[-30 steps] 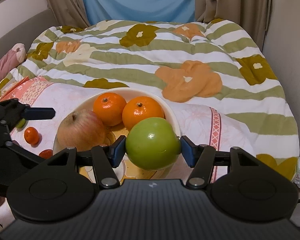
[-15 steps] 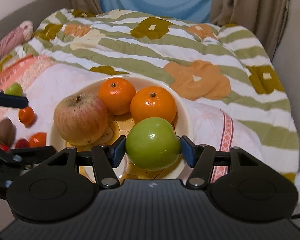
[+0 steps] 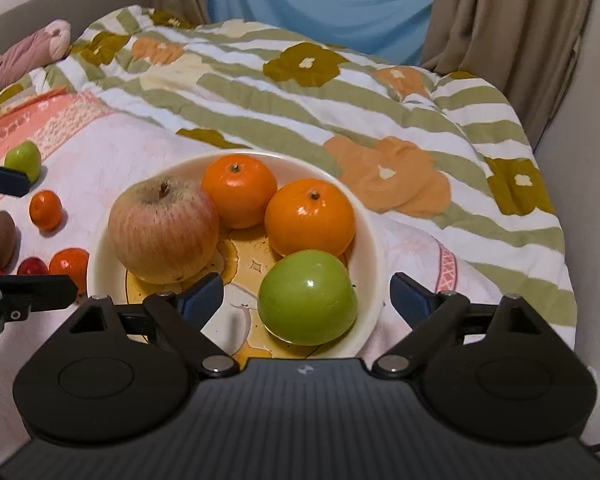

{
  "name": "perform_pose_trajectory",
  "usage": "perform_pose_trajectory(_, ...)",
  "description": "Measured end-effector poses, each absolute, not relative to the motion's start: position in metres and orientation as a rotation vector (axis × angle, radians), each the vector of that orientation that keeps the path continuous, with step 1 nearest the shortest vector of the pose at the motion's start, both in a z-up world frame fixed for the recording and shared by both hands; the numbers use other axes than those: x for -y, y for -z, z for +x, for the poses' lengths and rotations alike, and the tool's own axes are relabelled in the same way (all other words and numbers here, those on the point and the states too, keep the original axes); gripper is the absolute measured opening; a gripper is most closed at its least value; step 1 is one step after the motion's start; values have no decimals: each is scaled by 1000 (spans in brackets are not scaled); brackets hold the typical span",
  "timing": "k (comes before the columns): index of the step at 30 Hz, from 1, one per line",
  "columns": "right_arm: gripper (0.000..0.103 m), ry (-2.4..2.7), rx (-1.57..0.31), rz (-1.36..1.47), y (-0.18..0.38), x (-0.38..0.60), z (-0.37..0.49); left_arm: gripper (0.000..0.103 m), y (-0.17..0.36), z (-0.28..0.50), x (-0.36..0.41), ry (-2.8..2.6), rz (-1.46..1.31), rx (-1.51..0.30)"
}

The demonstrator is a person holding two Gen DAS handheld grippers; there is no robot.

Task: Organize fruits
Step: 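Withdraw both grippers from the bowl toward the remaining fruit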

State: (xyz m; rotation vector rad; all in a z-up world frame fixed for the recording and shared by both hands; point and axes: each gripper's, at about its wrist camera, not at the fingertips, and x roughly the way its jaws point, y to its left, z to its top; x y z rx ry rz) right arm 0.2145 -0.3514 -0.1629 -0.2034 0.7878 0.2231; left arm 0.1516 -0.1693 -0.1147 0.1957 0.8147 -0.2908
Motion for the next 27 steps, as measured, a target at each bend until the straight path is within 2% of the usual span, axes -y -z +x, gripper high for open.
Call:
perform_pose_trajectory(16, 103, -155, -747, -128, 113, 364, 176, 101, 79, 118, 150, 255, 152, -764)
perform_pose_trajectory(27, 103, -139, -728, -104, 77, 340, 135, 103, 55, 83, 111, 178, 134, -741)
